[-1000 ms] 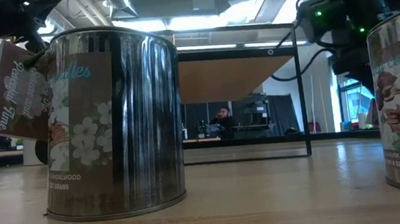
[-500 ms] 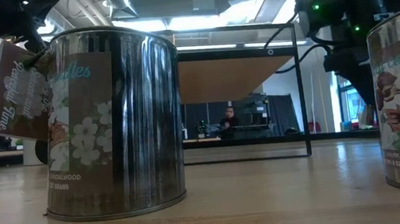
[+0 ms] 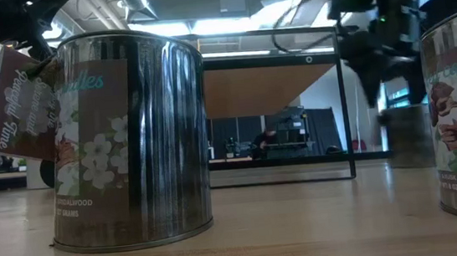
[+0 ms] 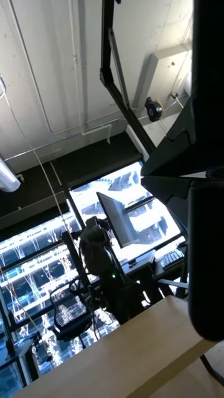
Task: Pick & Place candle stick holders
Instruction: Put the top silver scented candle on the shelf
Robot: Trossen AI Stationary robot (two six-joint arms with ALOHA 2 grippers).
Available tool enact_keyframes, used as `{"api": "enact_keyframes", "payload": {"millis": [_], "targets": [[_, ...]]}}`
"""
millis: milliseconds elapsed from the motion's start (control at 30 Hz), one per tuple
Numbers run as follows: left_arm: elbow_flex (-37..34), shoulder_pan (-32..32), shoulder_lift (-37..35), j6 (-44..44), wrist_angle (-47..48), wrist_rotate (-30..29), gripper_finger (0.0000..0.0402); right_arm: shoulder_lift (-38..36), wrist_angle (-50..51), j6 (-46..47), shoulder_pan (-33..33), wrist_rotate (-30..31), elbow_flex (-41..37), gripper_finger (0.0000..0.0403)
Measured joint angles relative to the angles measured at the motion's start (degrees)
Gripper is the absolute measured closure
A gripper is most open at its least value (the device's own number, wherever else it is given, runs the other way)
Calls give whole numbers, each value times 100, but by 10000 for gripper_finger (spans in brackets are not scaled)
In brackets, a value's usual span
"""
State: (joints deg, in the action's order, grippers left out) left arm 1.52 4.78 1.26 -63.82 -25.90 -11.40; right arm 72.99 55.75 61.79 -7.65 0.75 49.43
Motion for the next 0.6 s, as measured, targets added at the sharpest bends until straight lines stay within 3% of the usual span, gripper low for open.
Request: {"api": "enact_keyframes", "payload": {"millis": [167, 367, 600], "targets": [[0, 0, 0, -12, -1, 0, 400, 14, -148, -197, 1, 55, 240, 3], [0, 2, 0, -47, 1, 46, 400, 7, 363, -650, -1, -129, 569, 3], [0, 0, 0, -52, 1, 44, 400, 0, 557, -2440, 211, 176, 932, 3]]}}
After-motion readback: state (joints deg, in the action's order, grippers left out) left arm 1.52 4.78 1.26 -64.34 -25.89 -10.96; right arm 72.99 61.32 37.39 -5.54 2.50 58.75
